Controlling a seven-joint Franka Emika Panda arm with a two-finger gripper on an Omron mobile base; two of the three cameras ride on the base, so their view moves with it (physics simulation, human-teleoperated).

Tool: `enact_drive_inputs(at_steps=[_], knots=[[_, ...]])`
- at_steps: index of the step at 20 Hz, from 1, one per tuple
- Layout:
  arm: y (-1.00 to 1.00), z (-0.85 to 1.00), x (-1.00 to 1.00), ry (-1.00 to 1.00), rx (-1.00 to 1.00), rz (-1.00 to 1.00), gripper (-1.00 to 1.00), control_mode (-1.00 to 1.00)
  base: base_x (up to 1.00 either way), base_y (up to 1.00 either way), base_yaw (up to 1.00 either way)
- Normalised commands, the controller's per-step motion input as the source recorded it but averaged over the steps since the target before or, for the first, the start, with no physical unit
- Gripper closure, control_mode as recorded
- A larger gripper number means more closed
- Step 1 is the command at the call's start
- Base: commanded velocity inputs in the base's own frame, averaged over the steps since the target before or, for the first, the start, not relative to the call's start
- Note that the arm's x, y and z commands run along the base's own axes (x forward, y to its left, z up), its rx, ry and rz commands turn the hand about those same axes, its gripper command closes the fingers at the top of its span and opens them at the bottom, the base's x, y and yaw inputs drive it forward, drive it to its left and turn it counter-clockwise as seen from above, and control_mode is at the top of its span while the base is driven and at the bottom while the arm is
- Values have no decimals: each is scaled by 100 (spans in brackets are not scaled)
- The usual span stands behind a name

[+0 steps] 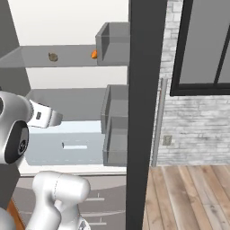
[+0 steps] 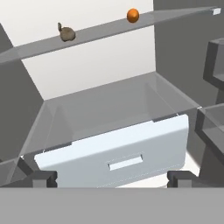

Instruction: Retrieve the bottle and the shaker from the cabinet and place them next to the mixing bowl on the counter. Then add garlic from the fridge to the mixing bowl.

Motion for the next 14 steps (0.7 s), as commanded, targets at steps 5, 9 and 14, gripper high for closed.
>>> enact_drive_inputs(at_steps=[5, 9, 14], knots=[[0, 16, 7, 2, 0, 0, -100, -100, 0, 0, 0], [0, 79, 24, 9, -14, 0, -100, -100, 0, 0, 0], [-9, 42, 29, 4, -7, 25, -100, -100, 0, 0, 0]])
